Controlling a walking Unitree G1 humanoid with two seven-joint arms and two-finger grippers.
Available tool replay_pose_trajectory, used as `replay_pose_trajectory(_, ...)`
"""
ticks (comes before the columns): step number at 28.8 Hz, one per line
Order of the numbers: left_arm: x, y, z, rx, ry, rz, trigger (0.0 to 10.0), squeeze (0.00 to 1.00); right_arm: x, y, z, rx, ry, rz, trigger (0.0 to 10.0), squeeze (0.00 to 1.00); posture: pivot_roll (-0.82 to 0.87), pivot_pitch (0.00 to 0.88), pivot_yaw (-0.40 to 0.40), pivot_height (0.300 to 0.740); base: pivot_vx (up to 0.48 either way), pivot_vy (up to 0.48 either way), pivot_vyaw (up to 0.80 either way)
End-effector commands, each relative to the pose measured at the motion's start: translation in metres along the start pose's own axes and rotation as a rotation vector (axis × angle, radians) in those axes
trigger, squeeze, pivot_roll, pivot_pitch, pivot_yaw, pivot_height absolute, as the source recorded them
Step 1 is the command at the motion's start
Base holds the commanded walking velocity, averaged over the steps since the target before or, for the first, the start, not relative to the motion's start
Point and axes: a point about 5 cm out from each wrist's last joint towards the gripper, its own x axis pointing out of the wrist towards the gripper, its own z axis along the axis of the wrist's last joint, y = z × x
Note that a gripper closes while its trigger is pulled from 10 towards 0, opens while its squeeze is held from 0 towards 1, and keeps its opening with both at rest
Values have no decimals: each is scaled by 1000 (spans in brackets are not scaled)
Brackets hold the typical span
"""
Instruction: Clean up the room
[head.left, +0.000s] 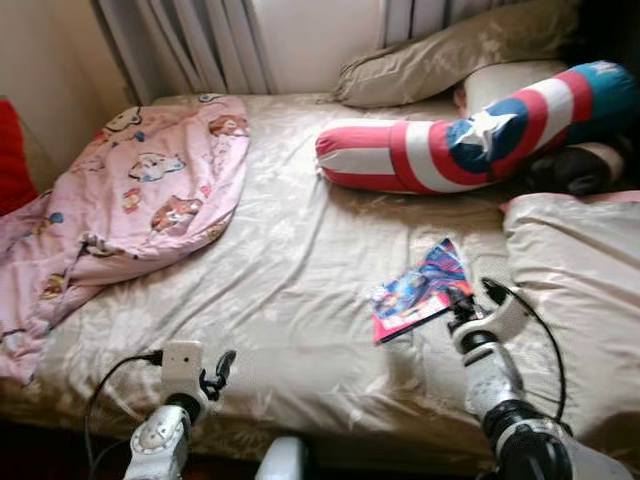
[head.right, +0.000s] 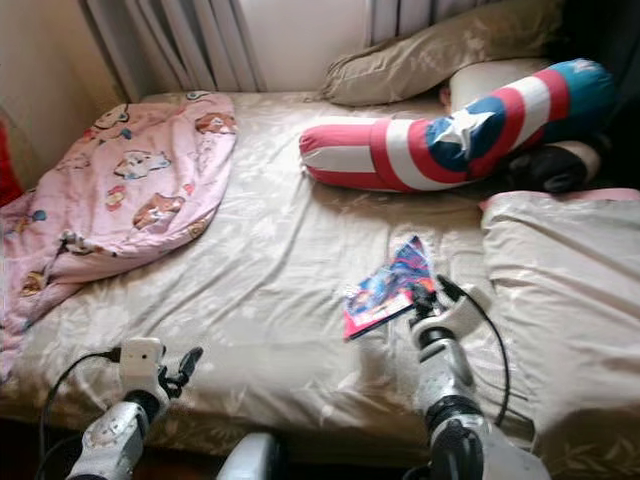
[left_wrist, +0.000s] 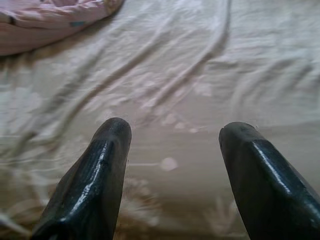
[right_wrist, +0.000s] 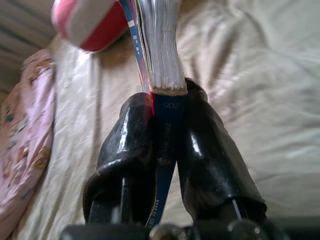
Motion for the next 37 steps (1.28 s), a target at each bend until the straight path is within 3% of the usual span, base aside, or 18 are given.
replay_pose_trajectory(1,-3,4,-1,21,4,-5,10000,0,-3,-4,-6,27,27,-30,10000,0,261,100,119,647,0,0,0)
replay_pose_trajectory(2,-6,7,-4,23,13,0,10000,0,-6,-16,-8,22,45,-88,10000,0,269,108,120,647,0,0,0)
replay_pose_trajectory(6,-16,6,-15,35,36,-19,10000,0,-15,-36,-10,54,76,-168,10000,0,278,136,133,647,0,0,0)
replay_pose_trajectory(12,-22,6,-16,39,32,-28,10000,0,-24,-53,-12,36,95,-249,10000,0,300,155,135,647,0,0,0)
replay_pose_trajectory(21,-32,4,-19,43,30,-40,10000,0,-35,-76,-9,156,40,-390,10000,0,314,188,146,647,0,0,0)
replay_pose_trajectory(24,-37,4,-22,44,34,-46,10000,0,-38,-79,-10,198,27,-419,10000,0,314,203,151,647,0,0,0)
replay_pose_trajectory(37,-41,-6,-21,41,53,-86,10000,0,-35,-67,-25,173,90,-391,10000,0,308,241,170,647,0,0,0)
